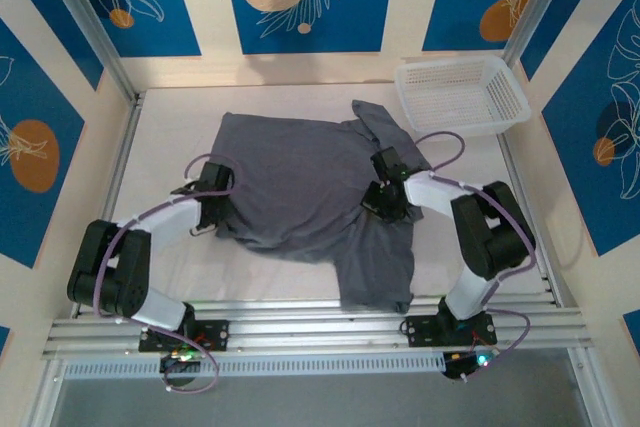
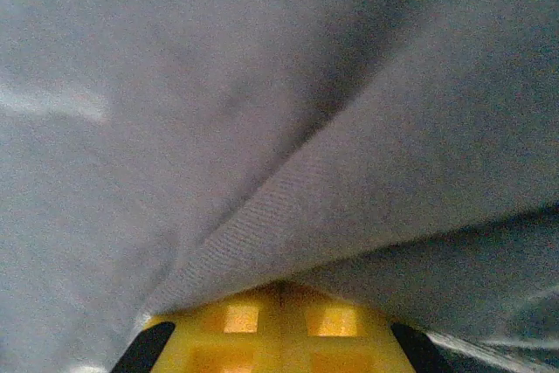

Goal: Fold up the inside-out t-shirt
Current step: Move the T-shirt to the center of the table.

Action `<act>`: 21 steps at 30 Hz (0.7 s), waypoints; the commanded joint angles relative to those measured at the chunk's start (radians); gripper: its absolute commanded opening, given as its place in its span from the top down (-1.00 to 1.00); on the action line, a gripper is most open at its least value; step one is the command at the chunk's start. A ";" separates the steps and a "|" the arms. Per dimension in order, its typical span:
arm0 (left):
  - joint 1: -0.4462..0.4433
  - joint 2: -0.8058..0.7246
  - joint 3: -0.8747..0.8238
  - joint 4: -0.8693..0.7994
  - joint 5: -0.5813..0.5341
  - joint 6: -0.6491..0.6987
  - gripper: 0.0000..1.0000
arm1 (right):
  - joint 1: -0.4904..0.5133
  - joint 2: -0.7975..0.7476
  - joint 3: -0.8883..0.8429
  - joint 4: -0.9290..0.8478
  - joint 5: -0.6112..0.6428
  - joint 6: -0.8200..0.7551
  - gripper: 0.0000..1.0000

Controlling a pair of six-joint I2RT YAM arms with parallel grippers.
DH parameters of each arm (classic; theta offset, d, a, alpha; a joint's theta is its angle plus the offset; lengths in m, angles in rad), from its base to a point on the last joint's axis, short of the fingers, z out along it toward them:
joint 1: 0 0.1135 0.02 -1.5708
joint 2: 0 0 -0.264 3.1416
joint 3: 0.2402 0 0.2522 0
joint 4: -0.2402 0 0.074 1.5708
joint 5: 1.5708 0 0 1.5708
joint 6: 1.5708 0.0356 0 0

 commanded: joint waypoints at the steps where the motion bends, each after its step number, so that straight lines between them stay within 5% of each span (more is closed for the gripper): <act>1: 0.050 -0.011 0.052 0.000 -0.079 -0.006 1.00 | 0.001 0.112 0.091 0.002 -0.010 -0.046 0.90; 6: 0.147 -0.035 0.114 -0.006 -0.095 0.008 1.00 | -0.010 0.130 0.275 -0.062 0.005 -0.113 0.87; 9: 0.181 -0.085 0.151 -0.023 -0.101 0.025 0.97 | -0.031 0.038 0.318 -0.106 0.000 -0.160 0.69; 12: 0.181 -0.162 0.166 -0.036 -0.028 0.064 0.29 | -0.046 -0.132 0.226 -0.135 0.002 -0.185 0.36; 14: 0.153 -0.220 0.159 -0.038 0.098 0.074 0.08 | -0.045 -0.285 0.095 -0.147 0.035 -0.173 0.26; 17: -0.018 -0.283 0.149 -0.015 0.267 0.119 -0.06 | -0.052 -0.528 -0.146 -0.206 0.108 -0.065 0.22; 21: -0.368 -0.224 0.148 0.101 0.584 0.243 -0.20 | -0.078 -0.772 -0.383 -0.344 0.059 0.028 0.17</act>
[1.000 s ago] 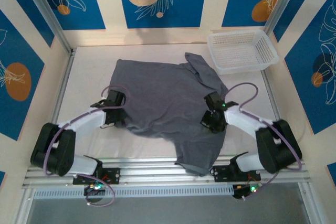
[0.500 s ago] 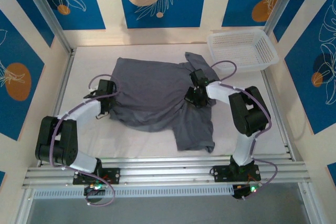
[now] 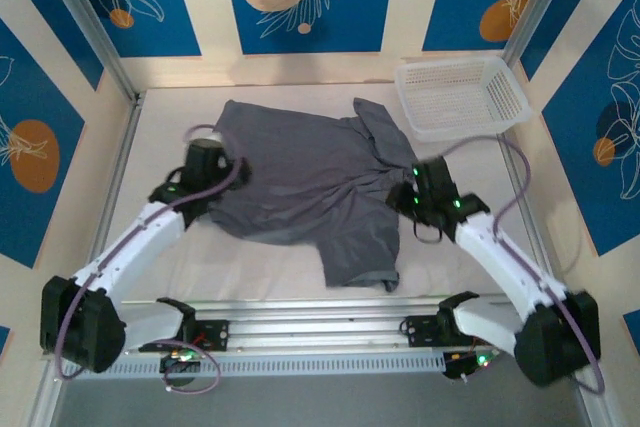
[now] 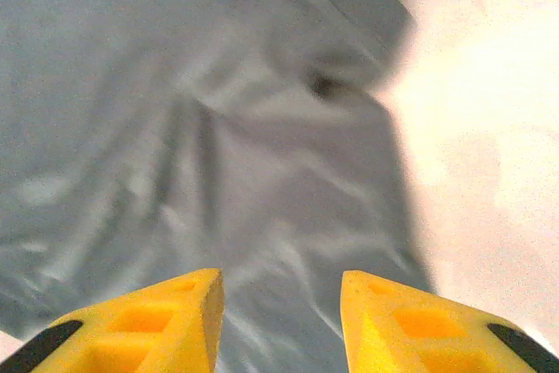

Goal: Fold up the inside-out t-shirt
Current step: Move the T-shirt to the center of the table.

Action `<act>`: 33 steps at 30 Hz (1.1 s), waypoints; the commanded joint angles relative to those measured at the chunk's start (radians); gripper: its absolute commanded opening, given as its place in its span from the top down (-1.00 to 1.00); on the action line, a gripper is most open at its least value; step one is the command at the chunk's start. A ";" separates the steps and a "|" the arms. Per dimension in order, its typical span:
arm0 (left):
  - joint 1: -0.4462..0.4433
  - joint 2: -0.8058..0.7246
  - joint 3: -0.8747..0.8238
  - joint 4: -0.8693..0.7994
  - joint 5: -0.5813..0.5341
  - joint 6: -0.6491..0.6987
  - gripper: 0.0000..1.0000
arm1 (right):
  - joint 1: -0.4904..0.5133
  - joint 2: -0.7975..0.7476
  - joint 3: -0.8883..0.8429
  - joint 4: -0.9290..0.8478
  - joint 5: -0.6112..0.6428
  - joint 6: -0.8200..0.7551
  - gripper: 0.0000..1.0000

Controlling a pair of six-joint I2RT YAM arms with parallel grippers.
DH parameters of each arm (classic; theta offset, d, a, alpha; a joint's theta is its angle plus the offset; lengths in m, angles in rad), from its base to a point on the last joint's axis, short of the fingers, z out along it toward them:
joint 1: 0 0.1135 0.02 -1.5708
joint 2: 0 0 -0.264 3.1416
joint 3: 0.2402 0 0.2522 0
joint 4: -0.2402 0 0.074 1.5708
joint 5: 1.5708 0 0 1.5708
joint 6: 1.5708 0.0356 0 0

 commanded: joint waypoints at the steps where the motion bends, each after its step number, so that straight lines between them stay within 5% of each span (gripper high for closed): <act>1: -0.250 0.096 0.024 0.074 0.353 0.131 -0.22 | -0.017 -0.106 -0.154 -0.202 -0.022 0.094 0.16; 4: -0.461 0.266 0.110 0.038 0.337 0.234 -0.27 | -0.012 -0.193 -0.204 -0.297 -0.079 0.110 0.13; 6: -0.522 0.370 0.152 0.029 0.323 0.261 -0.28 | 0.018 -0.221 -0.232 -0.281 -0.177 0.132 0.11; 11: -0.553 0.502 0.167 0.098 0.361 0.284 -0.38 | 0.111 -0.233 -0.220 -0.342 -0.110 0.191 0.05; 15: -0.592 0.612 0.235 0.052 0.439 0.369 -0.38 | 0.123 -0.180 -0.212 -0.301 -0.192 0.142 0.02; 19: -0.609 0.634 0.223 0.071 0.454 0.379 -0.16 | 0.129 -0.119 -0.194 -0.271 -0.209 0.118 0.00; 21: -0.611 0.616 0.203 0.082 0.463 0.387 -0.11 | 0.134 -0.101 -0.202 -0.220 -0.232 0.124 0.11; 26: -0.613 0.584 0.144 0.053 0.489 0.447 0.15 | 0.169 -0.078 -0.203 -0.143 -0.259 0.160 1.00; 29: -0.619 0.571 0.088 0.041 0.473 0.465 0.32 | 0.207 -0.088 -0.180 -0.133 -0.259 0.168 1.00; 33: -0.617 0.512 -0.015 0.096 0.320 0.410 0.85 | 0.280 -0.085 -0.136 -0.073 -0.257 0.169 1.00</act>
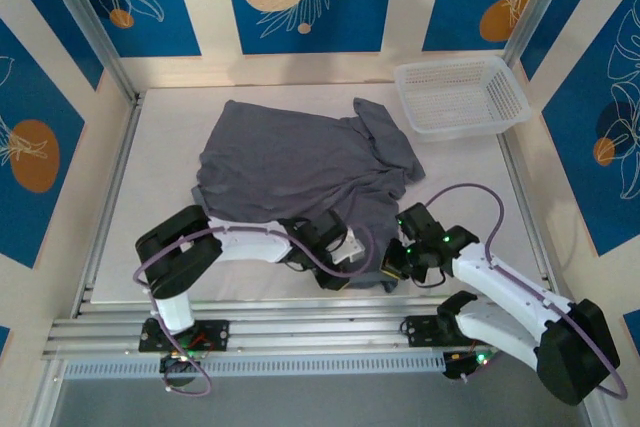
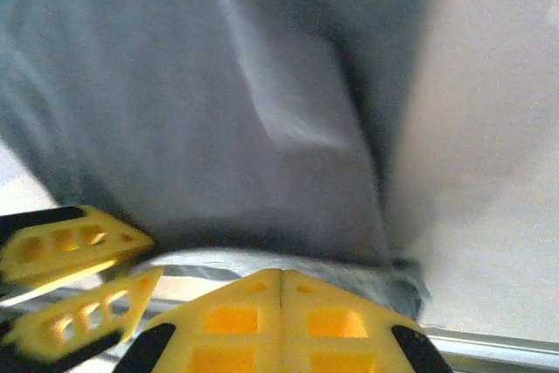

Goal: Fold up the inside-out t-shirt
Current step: Move the T-shirt to the center of the table, then flatten out the T-shirt at the center of the table.

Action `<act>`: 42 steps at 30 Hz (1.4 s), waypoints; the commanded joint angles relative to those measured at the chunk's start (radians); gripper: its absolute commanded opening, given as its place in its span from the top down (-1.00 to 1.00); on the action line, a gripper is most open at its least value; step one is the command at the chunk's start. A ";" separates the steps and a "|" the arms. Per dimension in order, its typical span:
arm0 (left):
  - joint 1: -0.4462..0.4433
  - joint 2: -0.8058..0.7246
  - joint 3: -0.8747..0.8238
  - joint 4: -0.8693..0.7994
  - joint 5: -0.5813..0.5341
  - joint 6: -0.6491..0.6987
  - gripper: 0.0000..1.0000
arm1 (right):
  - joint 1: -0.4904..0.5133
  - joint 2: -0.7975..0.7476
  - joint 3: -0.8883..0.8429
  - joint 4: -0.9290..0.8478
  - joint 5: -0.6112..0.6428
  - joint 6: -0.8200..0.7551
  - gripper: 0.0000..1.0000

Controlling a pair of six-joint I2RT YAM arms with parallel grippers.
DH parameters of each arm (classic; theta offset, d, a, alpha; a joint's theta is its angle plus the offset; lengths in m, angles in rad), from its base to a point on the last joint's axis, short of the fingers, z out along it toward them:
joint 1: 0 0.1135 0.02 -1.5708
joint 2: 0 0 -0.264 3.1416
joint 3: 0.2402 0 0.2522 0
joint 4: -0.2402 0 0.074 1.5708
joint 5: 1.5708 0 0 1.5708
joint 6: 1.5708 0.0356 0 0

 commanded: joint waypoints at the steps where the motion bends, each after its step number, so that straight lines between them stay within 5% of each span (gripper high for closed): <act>1: -0.003 -0.092 -0.098 0.047 -0.130 -0.040 0.96 | 0.064 0.007 0.061 0.093 -0.029 0.008 1.00; 5: 0.000 -0.218 -0.213 0.186 -0.329 -0.145 1.00 | 0.107 0.083 0.109 0.106 0.038 0.002 0.93; 7: 0.000 -0.262 -0.245 0.197 -0.448 -0.199 1.00 | 0.105 0.071 0.132 0.040 0.145 0.022 0.42; 11: 0.038 -0.281 -0.249 0.120 -0.624 -0.351 1.00 | 0.101 -0.005 0.078 0.056 0.156 -0.052 0.18; 15: 0.153 -0.266 -0.292 0.112 -0.598 -0.505 1.00 | 0.105 -0.020 0.006 0.083 0.043 -0.114 0.16; 20: 0.251 -0.262 -0.346 0.174 -0.502 -0.535 1.00 | 0.182 0.104 0.028 0.094 0.041 -0.134 0.16; 25: 0.253 -0.330 -0.377 0.224 -0.447 -0.501 0.59 | 0.325 0.211 0.122 0.136 0.103 -0.176 0.19; 33: 0.252 -0.696 -0.485 0.176 -0.568 -0.447 0.26 | 0.552 0.328 0.211 0.270 0.265 -0.173 0.25; 42: 0.253 -1.044 -0.497 -0.071 -0.757 -0.402 0.20 | 0.643 0.648 0.442 0.151 0.292 -0.213 0.15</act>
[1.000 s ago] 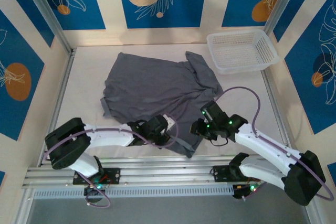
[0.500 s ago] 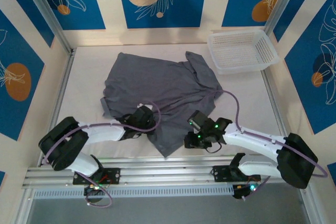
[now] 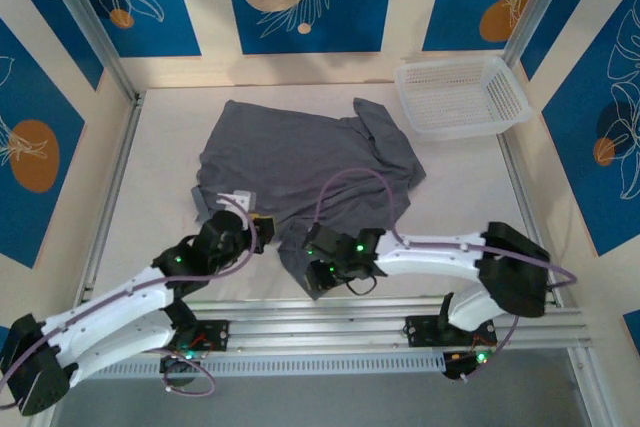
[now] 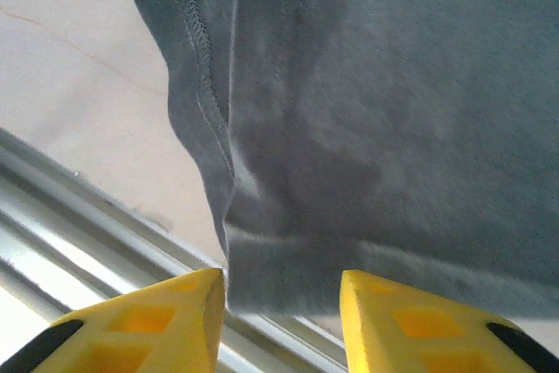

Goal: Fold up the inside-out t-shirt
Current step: Flatten out the T-shirt at the center of the table.

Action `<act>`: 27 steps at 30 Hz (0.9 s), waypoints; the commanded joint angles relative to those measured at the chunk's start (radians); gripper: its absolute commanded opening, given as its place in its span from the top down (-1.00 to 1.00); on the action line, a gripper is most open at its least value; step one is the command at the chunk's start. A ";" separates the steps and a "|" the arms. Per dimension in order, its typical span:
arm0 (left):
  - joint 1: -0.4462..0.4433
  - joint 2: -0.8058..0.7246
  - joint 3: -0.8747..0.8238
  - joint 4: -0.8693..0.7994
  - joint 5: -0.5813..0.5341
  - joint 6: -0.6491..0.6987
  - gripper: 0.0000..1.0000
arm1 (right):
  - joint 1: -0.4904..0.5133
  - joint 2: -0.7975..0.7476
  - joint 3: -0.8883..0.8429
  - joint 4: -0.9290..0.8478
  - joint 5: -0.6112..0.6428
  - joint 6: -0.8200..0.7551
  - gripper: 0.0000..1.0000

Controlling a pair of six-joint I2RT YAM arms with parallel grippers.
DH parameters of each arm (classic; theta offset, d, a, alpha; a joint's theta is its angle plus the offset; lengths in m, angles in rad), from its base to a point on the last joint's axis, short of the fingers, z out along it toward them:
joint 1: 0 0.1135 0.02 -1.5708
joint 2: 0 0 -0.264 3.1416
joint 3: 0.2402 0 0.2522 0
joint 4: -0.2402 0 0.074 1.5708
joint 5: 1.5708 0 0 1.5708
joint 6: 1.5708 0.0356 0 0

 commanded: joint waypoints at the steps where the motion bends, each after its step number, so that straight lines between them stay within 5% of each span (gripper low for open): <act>1: 0.002 -0.048 -0.023 -0.134 -0.089 0.022 0.19 | 0.040 0.095 0.103 -0.098 0.054 -0.033 0.14; 8: 0.002 -0.069 -0.048 -0.155 -0.082 -0.007 0.18 | 0.055 0.201 0.177 -0.166 0.063 -0.048 0.04; 21: 0.002 -0.065 -0.045 -0.154 -0.090 0.002 0.16 | 0.058 0.239 0.192 -0.179 0.083 -0.043 0.30; 25: 0.002 -0.060 -0.045 -0.149 -0.092 0.001 0.15 | 0.067 0.240 0.202 -0.169 0.076 -0.060 0.16; 27: 0.003 -0.056 -0.045 -0.146 -0.091 0.001 0.15 | 0.066 0.249 0.203 -0.168 0.076 -0.059 0.25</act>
